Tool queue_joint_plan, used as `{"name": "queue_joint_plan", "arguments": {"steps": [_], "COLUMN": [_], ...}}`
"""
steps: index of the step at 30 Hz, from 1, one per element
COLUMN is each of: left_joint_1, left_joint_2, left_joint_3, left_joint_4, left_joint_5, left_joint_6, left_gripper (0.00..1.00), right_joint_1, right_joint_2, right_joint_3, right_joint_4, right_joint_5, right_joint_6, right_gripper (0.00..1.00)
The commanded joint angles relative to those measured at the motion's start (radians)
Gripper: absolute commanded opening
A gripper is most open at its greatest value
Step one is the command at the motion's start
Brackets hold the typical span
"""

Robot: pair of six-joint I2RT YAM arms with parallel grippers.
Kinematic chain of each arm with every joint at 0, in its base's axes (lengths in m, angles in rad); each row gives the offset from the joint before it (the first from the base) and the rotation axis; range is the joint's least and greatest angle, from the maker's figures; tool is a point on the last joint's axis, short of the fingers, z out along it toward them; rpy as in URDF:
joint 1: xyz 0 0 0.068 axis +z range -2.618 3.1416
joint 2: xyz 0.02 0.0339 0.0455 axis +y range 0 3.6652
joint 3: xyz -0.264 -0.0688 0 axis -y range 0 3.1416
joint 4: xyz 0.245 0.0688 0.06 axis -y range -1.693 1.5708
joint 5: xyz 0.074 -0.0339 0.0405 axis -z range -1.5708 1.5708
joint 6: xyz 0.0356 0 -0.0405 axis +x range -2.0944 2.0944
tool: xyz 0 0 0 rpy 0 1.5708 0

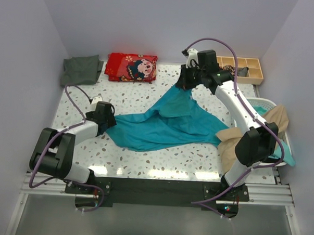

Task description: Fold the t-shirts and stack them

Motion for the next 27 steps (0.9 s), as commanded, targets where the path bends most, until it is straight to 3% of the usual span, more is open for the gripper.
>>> {"name": "queue_joint_plan", "arguments": {"steps": [1,5,6,8,9,15,20,27], "left_joint_1": [0.020,0.040,0.043,0.052,0.055,0.072,0.073,0.073], "left_joint_2": [0.054,0.126,0.143,0.191,0.206,0.225,0.007,-0.312], "left_joint_3": [0.049,0.084,0.092,0.118,0.126,0.207,0.288,0.457], "left_joint_4": [0.141,0.184,0.193,0.204,0.210,0.171,-0.019,-0.274], "left_joint_5": [0.062,0.130,0.156,0.189,0.200,0.268,0.184,0.042], "left_joint_6": [0.032,0.054,0.057,0.066,0.068,0.111,0.146,0.175], "left_gripper": [0.70,0.43,0.28,0.15,0.00,0.00,0.00,0.00], "right_joint_1": [-0.008,-0.013,-0.013,-0.014,-0.013,-0.017,-0.019,-0.017], "right_joint_2": [0.007,0.001,-0.004,-0.011,-0.014,-0.077,-0.218,-0.437], "right_joint_3": [0.022,0.022,0.024,0.022,0.021,0.004,-0.004,-0.061], "right_joint_4": [-0.005,-0.007,-0.010,-0.014,-0.016,-0.029,-0.065,-0.091], "right_joint_5": [-0.012,-0.018,-0.018,-0.019,-0.018,0.037,0.113,0.091], "right_joint_6": [-0.012,-0.012,-0.012,-0.011,-0.011,-0.005,-0.021,-0.003], "right_gripper": [0.00,0.00,0.00,0.00,0.00,0.00,0.00,0.00]}}
